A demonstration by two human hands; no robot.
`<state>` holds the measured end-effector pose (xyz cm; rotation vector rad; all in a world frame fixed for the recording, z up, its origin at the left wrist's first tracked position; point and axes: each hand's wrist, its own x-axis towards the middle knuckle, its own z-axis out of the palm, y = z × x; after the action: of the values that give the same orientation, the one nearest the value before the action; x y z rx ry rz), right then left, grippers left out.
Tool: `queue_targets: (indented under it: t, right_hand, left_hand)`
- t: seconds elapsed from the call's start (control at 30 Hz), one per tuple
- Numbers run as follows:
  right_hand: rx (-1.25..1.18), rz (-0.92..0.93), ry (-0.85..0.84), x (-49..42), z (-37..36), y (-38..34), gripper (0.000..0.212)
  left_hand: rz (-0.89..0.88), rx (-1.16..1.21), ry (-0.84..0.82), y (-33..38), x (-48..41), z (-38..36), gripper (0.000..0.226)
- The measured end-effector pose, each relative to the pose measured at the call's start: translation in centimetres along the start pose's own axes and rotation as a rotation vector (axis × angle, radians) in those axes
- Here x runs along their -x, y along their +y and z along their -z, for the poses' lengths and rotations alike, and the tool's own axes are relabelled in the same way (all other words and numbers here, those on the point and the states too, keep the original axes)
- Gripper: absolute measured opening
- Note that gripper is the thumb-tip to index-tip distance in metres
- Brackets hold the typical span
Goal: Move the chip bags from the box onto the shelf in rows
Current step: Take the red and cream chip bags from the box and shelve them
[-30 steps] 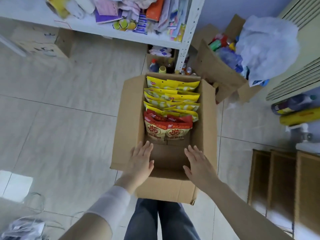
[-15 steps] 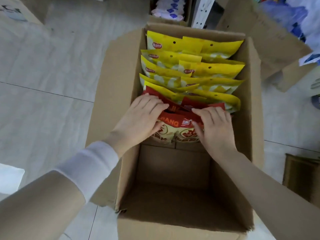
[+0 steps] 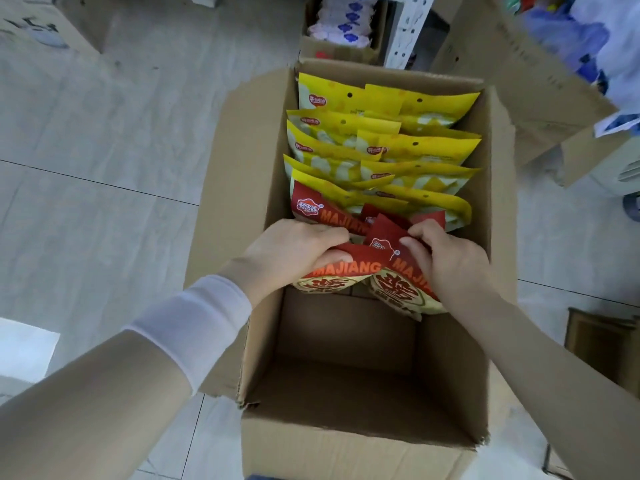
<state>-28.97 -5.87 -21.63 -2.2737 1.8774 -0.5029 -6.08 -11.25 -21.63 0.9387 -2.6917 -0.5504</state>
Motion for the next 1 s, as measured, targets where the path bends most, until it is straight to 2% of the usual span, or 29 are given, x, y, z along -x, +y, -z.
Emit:
queue_targets:
  t: [0.2, 0.3, 0.43, 0.57, 0.73, 0.87, 1.0]
  right_hand:
    - [-0.079, -0.052, -0.067, -0.2, 7.1, -2.1, 0.037]
    - [-0.110, -0.099, -0.129, -1.0, 11.9, -4.4, 0.030]
    - [-0.189, -0.146, -0.214, -3.0, 18.1, -8.2, 0.027]
    - [-0.222, -0.050, -0.181, -5.2, 23.6, -12.6, 0.027]
    - [-0.201, 0.097, -0.141, -8.1, 28.5, -19.5, 0.026]
    - [-0.177, 0.174, -0.039, -10.3, 29.8, -26.4, 0.026]
    - [-0.142, 0.157, 0.004, -12.5, 29.4, -33.4, 0.023]
  left_hand:
    - [0.185, 0.079, 0.004, 4.7, 1.9, 6.4, 0.047]
    - [0.335, 0.170, -0.002, 8.0, 2.8, 11.9, 0.055]
    - [0.444, 0.172, -0.006, 12.7, 5.0, 18.8, 0.032]
    - [0.505, 0.146, 0.082, 15.7, 8.7, 24.5, 0.033]
    - [0.548, 0.083, 0.116, 16.1, 14.1, 30.7, 0.038]
    - [0.542, 0.073, 0.186, 14.3, 19.1, 35.0, 0.043]
    - [0.514, 0.061, 0.216, 11.5, 24.7, 39.2, 0.056]
